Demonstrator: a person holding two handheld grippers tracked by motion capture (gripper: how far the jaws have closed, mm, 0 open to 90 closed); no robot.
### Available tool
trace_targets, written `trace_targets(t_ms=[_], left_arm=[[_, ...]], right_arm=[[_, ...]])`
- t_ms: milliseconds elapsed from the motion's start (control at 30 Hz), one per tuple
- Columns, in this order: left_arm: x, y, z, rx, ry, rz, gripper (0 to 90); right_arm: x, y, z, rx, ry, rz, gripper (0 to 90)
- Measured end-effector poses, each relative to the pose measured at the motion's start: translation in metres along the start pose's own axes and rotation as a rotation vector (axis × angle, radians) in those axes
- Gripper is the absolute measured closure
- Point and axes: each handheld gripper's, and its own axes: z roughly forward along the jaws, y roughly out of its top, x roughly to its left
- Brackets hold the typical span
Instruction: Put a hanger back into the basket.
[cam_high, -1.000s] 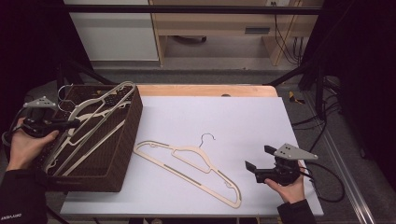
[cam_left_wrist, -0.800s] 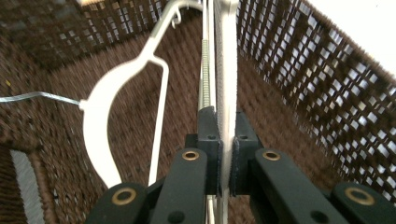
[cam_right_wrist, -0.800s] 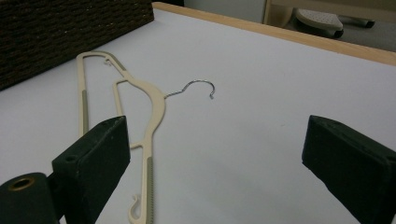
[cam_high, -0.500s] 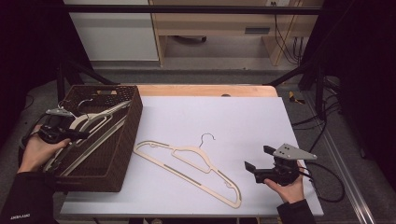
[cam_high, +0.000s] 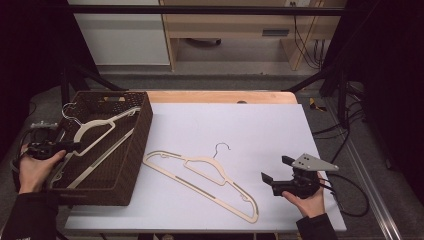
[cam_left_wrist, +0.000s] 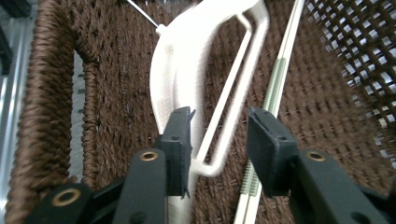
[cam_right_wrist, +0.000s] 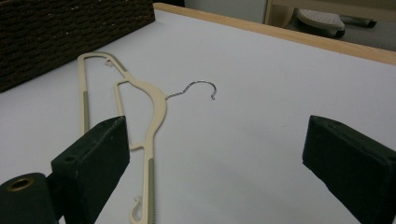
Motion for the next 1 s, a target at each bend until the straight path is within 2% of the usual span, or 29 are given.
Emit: trace_targets(t_ms=[33, 100, 133, 267, 333, 367, 467, 633, 833, 933, 1000], left_arm=[[-0.001, -0.001, -0.003, -0.017, 0.014, 0.0, 59.4], [-0.003, -0.001, -0.007, -0.04, 0.014, 0.009, 56.0], [-0.006, 0.0, -0.011, -0.06, 0.024, 0.023, 54.8], [-0.02, 0.003, -0.021, -0.143, 0.003, 0.03, 50.6], [-0.03, 0.005, -0.026, -0.181, -0.037, 0.039, 50.0], [-0.04, 0.006, -0.028, -0.2, -0.05, 0.056, 48.8], [-0.056, 0.009, -0.031, -0.23, -0.076, 0.091, 45.9], [-0.087, 0.014, -0.037, -0.312, -0.154, 0.122, 36.7], [-0.128, 0.015, -0.036, -0.375, -0.224, 0.167, 23.0], [-0.146, 0.015, -0.034, -0.4, -0.28, 0.183, 18.4], [-0.159, 0.014, -0.034, -0.415, -0.296, 0.197, 16.0]], right_arm=[[0.0, 0.0, 0.0, 0.0, 0.0, 0.0, 7.6], [0.0, 0.0, 0.0, -0.001, 0.0, 0.001, 7.6], [0.0, 0.0, 0.001, -0.003, 0.001, 0.001, 7.6], [0.0, 0.001, 0.001, -0.008, 0.0, 0.012, 7.5], [0.0, 0.001, 0.001, -0.014, 0.002, 0.01, 7.5], [-0.001, 0.001, 0.001, -0.015, 0.002, 0.007, 7.5], [-0.001, 0.002, 0.001, -0.022, 0.003, 0.015, 7.4], [-0.002, 0.003, 0.0, -0.033, 0.005, 0.015, 7.4], [-0.003, 0.004, 0.001, -0.035, 0.004, 0.009, 7.6], [-0.003, 0.005, 0.002, -0.033, 0.003, 0.009, 7.5], [-0.002, 0.005, 0.003, -0.035, 0.001, 0.014, 7.5]])
